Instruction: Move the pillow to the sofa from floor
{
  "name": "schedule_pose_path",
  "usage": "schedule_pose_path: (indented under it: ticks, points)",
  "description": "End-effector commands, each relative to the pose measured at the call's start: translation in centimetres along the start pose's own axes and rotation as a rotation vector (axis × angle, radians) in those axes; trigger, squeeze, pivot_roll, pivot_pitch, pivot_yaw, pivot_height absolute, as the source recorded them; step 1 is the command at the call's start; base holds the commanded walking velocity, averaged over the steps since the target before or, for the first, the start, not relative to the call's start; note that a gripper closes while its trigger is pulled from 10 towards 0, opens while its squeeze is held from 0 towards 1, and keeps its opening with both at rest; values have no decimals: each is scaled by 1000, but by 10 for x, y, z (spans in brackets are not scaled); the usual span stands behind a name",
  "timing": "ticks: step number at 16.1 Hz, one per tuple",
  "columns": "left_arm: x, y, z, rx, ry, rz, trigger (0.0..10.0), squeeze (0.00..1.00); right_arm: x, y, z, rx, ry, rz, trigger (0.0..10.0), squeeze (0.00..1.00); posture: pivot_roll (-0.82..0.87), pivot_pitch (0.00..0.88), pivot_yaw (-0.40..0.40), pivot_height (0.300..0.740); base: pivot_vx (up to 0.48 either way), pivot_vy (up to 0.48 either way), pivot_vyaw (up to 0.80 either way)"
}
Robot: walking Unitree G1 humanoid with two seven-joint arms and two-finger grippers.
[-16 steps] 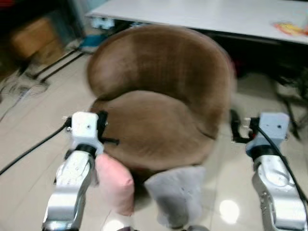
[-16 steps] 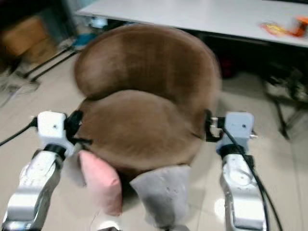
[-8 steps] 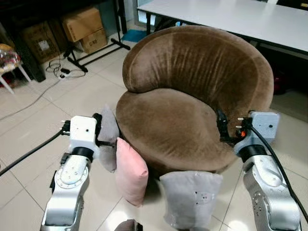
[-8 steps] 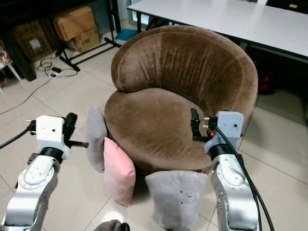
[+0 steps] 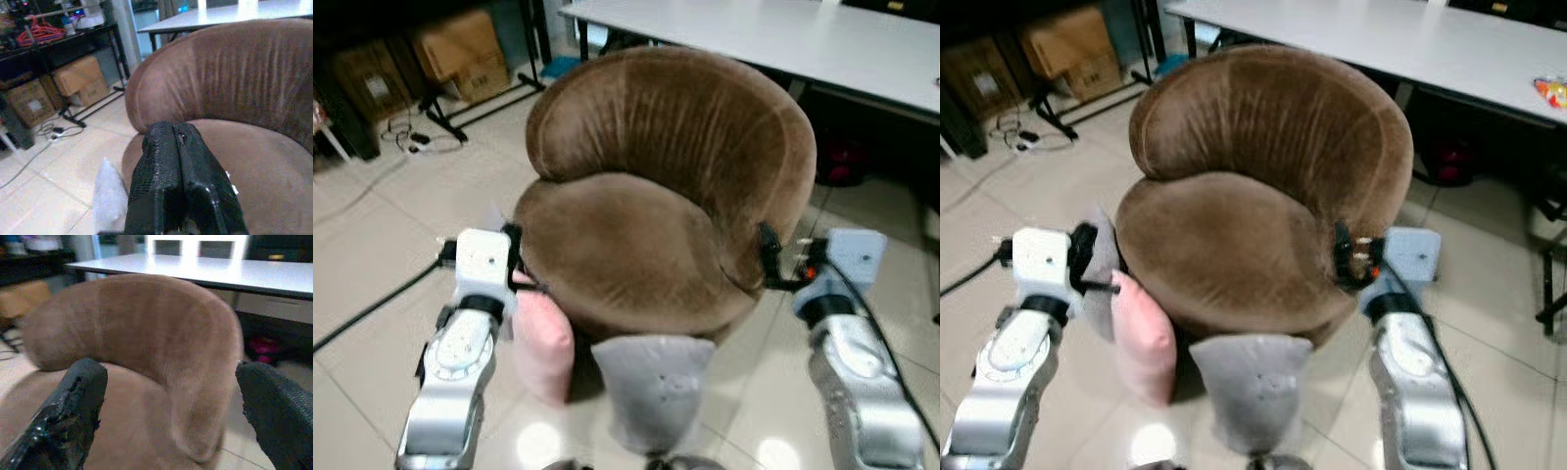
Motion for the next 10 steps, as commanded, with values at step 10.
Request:
schedule_pose_path:
  ticks: [10]
  points:
    - [-2, 3, 3, 22, -24, 15, 10000, 0, 1, 3, 1, 25, 6, 43, 10000, 1000, -116, 80, 32, 740, 0, 0, 400]
Point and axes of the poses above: a point about 5 cm out from each wrist's last joint towards the gripper, its own x axis pointing out of the wrist towards the gripper, its own z axis along the axis of the wrist's last joint, y = z × x, the point moved 2 cm from there along x, pointing out of the wrist towards the gripper, and after that the axes turned 11 degrees about x, right-handed, at the moved point
